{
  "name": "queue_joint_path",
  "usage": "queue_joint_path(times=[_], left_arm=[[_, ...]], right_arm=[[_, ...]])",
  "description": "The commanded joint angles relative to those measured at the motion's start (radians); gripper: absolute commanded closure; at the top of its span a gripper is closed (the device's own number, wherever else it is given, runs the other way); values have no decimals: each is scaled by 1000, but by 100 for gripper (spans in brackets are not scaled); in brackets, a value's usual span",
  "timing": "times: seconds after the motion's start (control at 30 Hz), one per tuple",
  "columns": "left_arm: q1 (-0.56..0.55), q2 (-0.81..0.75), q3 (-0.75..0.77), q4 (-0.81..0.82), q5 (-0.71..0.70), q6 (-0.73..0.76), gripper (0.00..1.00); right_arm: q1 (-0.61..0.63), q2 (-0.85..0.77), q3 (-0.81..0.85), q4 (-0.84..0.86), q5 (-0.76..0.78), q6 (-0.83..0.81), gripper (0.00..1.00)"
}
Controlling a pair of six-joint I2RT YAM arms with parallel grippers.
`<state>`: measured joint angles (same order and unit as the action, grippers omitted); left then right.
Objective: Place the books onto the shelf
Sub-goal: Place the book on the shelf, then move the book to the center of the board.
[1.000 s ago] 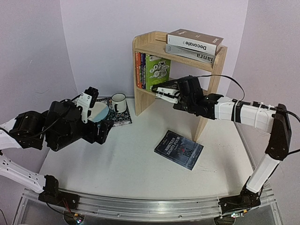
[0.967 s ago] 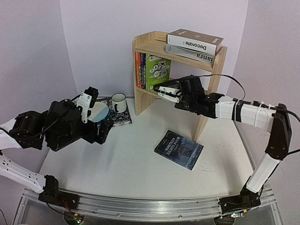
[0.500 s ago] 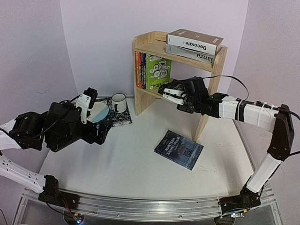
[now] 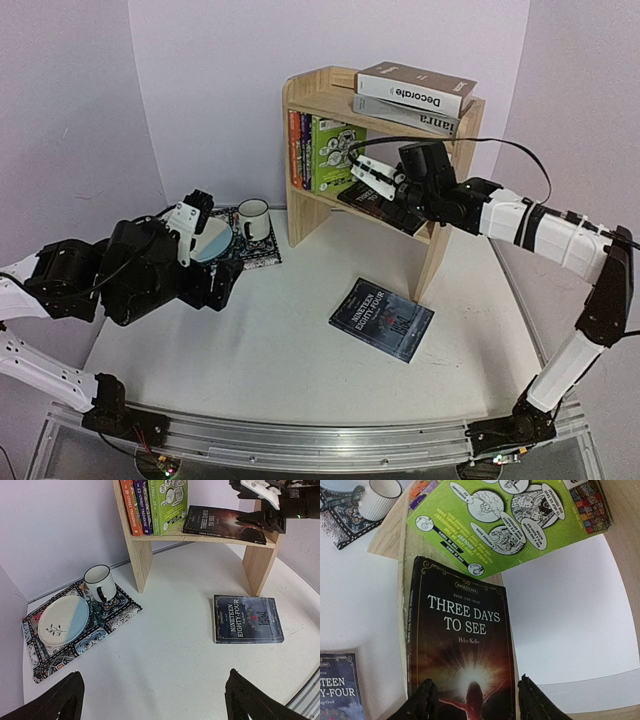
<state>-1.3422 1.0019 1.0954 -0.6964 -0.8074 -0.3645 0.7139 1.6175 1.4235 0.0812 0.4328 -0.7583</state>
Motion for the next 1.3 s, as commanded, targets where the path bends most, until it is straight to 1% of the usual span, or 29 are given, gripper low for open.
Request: queue_joint_path(times=[0.0,0.07,0.1,0.23,0.27,0.33,0.4,0.47,0.53,0.57,0.77,0.87,1.03,1.27], left_arm=[[4,-11,2,36,-20,-1,0],[4,-16,-1,37,-21,-3,0],[4,-17,-3,38,-21,-4,0],[3,-18,-5,39,-24,-5,0],[3,-16,-5,40,-28,-5,0],[4,-11,-4,43,-36,-2,0],[3,-6,-2,46,-46,-1,0],[3,-5,-2,52,-55,-1,0],[3,-6,-3,55,-57,-1,0],[3,-9,-4,56,-57,-1,0],[4,-42,-26,60,-64,-3,0],[3,-57,-35,61,-65,-5,0],[5,-76,-48,63,-69,-2,0],[4,-90,-63,66,-74,-2,0]], right_arm=[[4,71,98,-9,6,117,51],[5,94,120,-9,7,132,58],[5,109,130,-9,9,140,59],[6,156,159,-7,12,190,60],[7,168,170,-5,11,213,62],[14,195,197,0,6,260,69],[29,225,214,24,27,299,71],[52,258,230,62,61,327,82],[70,285,248,86,89,347,96],[78,300,260,91,101,362,99],[97,350,262,175,179,433,100],[98,377,296,183,203,451,100],[98,422,389,129,237,512,100],[97,516,501,81,251,482,100]])
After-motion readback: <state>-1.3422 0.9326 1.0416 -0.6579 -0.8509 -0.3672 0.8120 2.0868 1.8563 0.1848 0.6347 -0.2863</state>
